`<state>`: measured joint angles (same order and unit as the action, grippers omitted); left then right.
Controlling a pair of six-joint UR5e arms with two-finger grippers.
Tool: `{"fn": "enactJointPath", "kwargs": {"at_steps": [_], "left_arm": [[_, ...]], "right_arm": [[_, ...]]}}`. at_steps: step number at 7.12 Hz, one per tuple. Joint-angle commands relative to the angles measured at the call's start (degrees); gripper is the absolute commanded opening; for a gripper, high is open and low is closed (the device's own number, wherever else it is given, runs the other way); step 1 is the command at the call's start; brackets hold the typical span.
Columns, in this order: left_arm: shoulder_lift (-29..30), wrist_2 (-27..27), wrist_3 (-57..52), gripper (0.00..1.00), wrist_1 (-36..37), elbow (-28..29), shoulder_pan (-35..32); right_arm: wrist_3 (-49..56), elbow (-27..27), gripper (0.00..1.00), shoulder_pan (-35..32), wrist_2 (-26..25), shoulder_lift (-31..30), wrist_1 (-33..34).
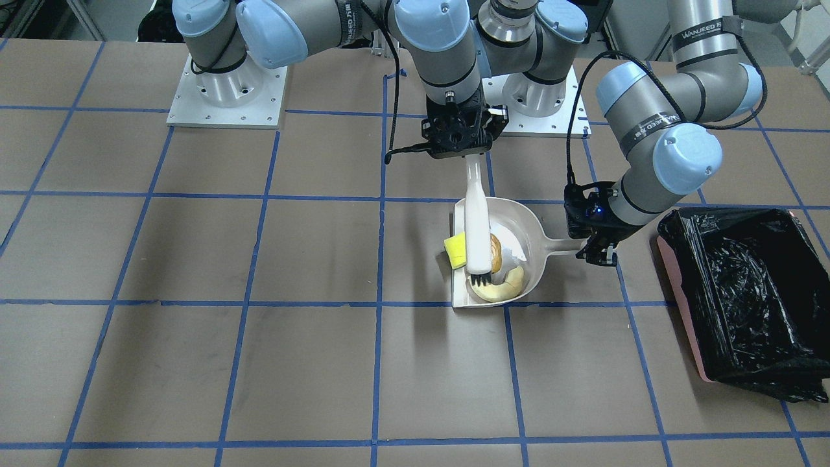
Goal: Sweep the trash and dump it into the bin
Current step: 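Sweep the yellow potato and sponge into the dustpan with the brush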
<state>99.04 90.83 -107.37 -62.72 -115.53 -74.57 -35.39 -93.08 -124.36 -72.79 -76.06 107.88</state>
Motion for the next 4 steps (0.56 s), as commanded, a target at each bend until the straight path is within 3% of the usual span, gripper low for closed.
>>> {"fn": "enactJointPath", "kwargs": {"at_steps": [1, 2, 4], "left_arm": [[0.19, -0.12, -0.21, 0.00, -0.12, 0.04, 0.21], [0.19, -0.12, -0.30, 0.00, -0.21, 0.04, 0.47], [0.37, -2.92, -0.82, 0.00, -0.29, 0.04, 2.48]], "right_arm": [[3.46, -0.08, 0.00, 2.79, -16.65, -0.31, -8.26], [6.88, -0.08, 0.00, 6.46, -21.90, -0.49, -10.13], [17.39, -0.17, 0.00, 18.56, -22.22, -0.49, -10.94]]}}
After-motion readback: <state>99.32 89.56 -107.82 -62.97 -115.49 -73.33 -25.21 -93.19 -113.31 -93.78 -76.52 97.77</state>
